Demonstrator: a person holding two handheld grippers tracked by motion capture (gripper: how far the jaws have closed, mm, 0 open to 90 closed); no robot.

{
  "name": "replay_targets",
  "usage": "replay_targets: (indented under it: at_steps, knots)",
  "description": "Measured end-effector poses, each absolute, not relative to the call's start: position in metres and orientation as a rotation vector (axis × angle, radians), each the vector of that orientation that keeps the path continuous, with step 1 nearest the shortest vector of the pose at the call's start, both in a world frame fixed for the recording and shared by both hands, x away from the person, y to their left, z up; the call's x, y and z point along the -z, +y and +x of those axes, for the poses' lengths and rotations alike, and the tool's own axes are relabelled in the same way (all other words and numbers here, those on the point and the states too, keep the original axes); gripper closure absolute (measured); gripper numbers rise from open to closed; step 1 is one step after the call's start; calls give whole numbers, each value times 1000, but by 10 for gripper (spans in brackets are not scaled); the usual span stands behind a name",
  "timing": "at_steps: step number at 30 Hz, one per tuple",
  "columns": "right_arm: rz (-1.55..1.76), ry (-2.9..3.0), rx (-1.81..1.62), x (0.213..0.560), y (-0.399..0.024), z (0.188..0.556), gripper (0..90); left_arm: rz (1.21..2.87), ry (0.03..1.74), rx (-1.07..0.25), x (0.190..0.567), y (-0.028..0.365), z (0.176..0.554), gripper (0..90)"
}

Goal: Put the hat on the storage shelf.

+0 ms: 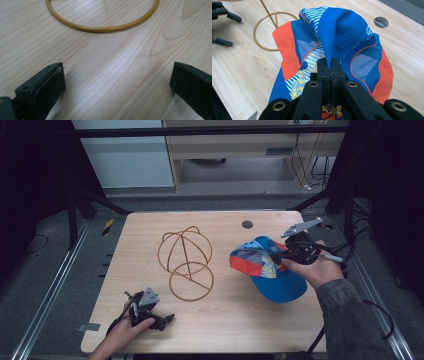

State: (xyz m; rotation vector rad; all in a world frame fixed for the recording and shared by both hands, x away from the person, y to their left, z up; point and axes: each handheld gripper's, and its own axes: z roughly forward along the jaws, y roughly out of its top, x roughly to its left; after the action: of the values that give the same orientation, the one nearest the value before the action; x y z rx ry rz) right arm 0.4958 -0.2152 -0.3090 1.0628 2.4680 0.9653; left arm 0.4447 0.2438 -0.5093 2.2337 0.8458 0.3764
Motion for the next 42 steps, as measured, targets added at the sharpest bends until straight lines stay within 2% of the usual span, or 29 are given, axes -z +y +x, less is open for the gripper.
replay_targets:
  at_steps: [15, 42]
  knots:
    - [1043, 2427, -1001, 296, -218, 493, 888, 2233, 846, -377, 509, 244, 445, 0]
    - [927, 2333, -1088, 239, -202, 484, 890, 2230, 847, -378, 509, 244, 445, 0]
